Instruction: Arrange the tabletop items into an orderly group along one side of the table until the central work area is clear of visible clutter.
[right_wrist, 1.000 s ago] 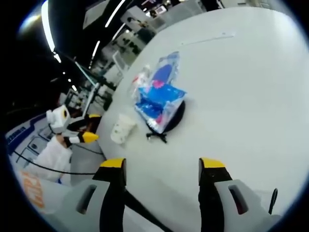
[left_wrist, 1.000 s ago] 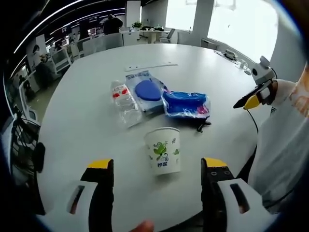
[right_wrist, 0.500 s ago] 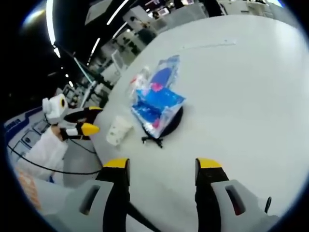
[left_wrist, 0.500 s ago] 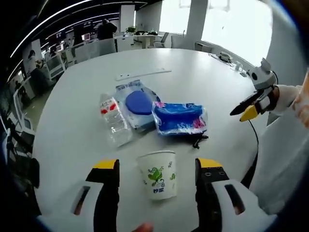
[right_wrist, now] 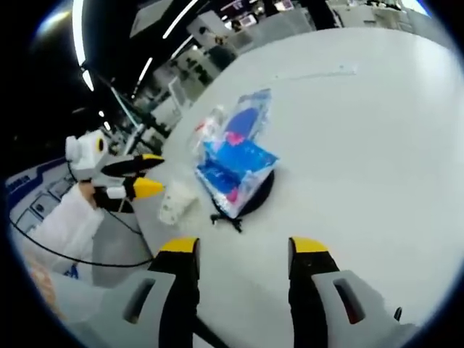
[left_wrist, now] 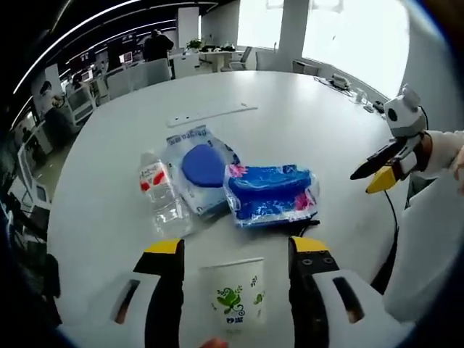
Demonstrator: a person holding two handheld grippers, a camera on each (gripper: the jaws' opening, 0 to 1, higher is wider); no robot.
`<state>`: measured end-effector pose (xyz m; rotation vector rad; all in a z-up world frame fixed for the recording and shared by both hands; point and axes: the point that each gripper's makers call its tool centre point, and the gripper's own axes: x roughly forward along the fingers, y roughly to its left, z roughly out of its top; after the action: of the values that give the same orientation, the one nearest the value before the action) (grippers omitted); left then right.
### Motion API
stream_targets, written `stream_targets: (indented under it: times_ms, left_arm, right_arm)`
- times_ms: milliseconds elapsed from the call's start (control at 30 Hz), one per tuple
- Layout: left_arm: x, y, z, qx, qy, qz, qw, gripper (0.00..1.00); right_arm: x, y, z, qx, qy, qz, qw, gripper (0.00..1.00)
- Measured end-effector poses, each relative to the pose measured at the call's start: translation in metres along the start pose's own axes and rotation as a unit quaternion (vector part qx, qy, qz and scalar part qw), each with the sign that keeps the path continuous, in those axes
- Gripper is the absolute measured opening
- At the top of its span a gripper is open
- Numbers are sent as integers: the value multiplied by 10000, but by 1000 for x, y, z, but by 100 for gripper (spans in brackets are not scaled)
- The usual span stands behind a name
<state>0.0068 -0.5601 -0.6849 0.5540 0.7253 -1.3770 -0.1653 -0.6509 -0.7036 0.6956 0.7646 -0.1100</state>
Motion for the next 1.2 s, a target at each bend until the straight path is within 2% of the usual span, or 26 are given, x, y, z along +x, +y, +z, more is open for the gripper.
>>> stream_targets:
  times_ms: [133,267,533,833,1200]
  left_arm:
    - [4,3,4,-9,23,75,10000,56]
    - [13,1,15,-402,-123,2,9991,54]
    - [30,1,20,-488,-13,1,9988,51]
    - [47,3,11,-549,344,-26,9979,44]
    - [55,4,8,-613,489,-29,9969,34]
  right_arm:
    - [3,-3,5,-13,-33,-30,10000,45]
    - [9,1,9,-74,-15,5,10000,44]
    - [18,12,16,-251,-18,125,9996,42]
    - [31,6,19,-215,26,-15,9998,39]
    - [60,12,21,-236,101,-14,9997,30]
